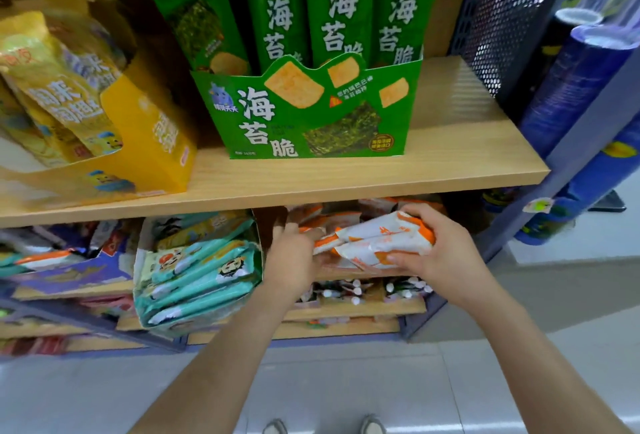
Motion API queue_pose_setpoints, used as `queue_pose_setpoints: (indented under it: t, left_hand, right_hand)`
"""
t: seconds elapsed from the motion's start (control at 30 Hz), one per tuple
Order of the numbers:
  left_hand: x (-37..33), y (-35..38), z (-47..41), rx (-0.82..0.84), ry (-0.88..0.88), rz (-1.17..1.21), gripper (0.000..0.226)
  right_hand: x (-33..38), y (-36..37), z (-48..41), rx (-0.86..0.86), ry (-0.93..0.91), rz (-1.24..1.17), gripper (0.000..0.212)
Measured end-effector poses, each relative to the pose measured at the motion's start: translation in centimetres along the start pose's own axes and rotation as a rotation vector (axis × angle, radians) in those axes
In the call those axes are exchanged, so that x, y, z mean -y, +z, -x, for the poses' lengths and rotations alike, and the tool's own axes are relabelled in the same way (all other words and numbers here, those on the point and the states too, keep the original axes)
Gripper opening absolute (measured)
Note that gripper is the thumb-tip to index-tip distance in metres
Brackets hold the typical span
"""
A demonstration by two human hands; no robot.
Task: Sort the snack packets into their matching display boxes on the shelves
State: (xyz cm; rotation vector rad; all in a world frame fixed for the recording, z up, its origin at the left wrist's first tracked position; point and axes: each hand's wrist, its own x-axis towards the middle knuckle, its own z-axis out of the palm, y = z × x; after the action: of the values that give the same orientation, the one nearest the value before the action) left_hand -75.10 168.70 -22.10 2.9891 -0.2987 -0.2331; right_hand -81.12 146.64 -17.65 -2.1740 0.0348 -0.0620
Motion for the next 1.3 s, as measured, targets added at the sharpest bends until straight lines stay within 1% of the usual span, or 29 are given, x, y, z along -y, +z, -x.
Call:
queue_pose_setpoints:
  t: [0.07,0.17,0.27,0.33,0.4,0.47,0.53,0.6,0.63,0.7,0.73,0.77,0.83,0.9,0.97,1.03,1.1,1.17,1.23,1.3]
  left_hand:
    - [0.8,-0.6,-0.5,0.007,0.003,-0.009,0.046]
    - [1.8,-1.2,-0.7,-0.032,0.028,-0.12,0.045]
    - [1.2,-1.1,-0.3,-0.051,0.117,-0.226,0.051]
    - [0.8,-0.9,-0.3,-0.064,0.149,-0.296,0.049]
    - [1.0,-0.9,-0.5,-0.076,0.142,-0.358,0.044]
    - [1.3,-1.0,-0.7,-0.083,0.141,-0.372,0.043]
    - [1.5,-0.9,-0.4,-0.092,0.154,-0.328,0.043]
    - [1.6,-0.9,0.1,-0.107,0.191,-0.265,0.037]
    - [1.6,-0.6,0.2,-0.149,0.209,-0.256,0.034]
    - [1.5,0.1,0.0,-0.202,0.215,-0.265,0.036]
    - [1.4,0.4,-0.1,-0.198,0.216,-0.262,0.037]
    - [1.2,0.7,-0.2,-0.17,0.207,-0.235,0.04]
    - [0.8,1.4,-0.1,-0.133,0.198,-0.113,0.056]
    - [-0.1,1.8,0.6,-0.177,0.265,-0.013,0.07]
    - [-1.0,2.5,1.2,-0.235,0.327,-0.014,0.068]
    - [-1.1,3.1,1.0,-0.302,0.324,-0.05,0.055]
    - [-1.3,3.1,0.4,-0.356,0.279,-0.049,0.041]
    - [-1.3,3.2,0.0,-0.404,0.244,-0.067,0.034]
    - [-1.2,3.2,-0.2,-0.423,0.218,-0.088,0.035]
    - [-1.0,3.4,-0.1,-0.434,0.222,-0.088,0.038]
  right_hand:
    - [-0.4,0.4,-0.6,0.006,-0.016,0.023,0.062]
    - [-1.1,0.8,-1.3,0.001,0.004,0.043,0.061]
    - [-1.0,2.1,-2.2,0.045,-0.011,0.112,0.059]
    - [-0.6,3.1,-2.8,0.073,-0.024,0.192,0.062]
    - [-0.3,3.6,-3.6,0.095,0.005,0.3,0.065]
    - [-0.3,3.9,-4.2,0.144,0.016,0.466,0.065]
    - [-0.5,4.4,-4.5,0.188,0.027,0.55,0.064]
    - [-0.8,5.4,-4.5,0.209,0.039,0.536,0.063]
    - [-0.9,5.9,-4.5,0.22,0.036,0.531,0.063]
    - [-1.1,7.1,-4.4,0.258,0.011,0.556,0.063]
    - [-1.2,7.7,-4.3,0.278,-0.002,0.581,0.066]
    - [-1.3,8.2,-4.2,0.295,-0.003,0.6,0.069]
    - [-1.5,8.9,-4.1,0.309,0.01,0.592,0.075]
    - [-1.9,8.8,-4.1,0.323,0.032,0.516,0.078]
    - [-2.4,7.9,-4.0,0.349,0.094,0.324,0.08]
    - [-3.0,6.8,-3.4,0.293,0.138,0.121,0.073]
    - [-3.6,5.8,-2.6,0.195,0.14,0.08,0.056]
    - [-4.1,5.3,-2.0,0.125,0.161,0.078,0.044]
    - [-4.4,5.2,-2.0,0.04,0.18,0.131,0.039]
    - [-4.5,5.5,-2.4,-0.036,0.175,0.329,0.033]
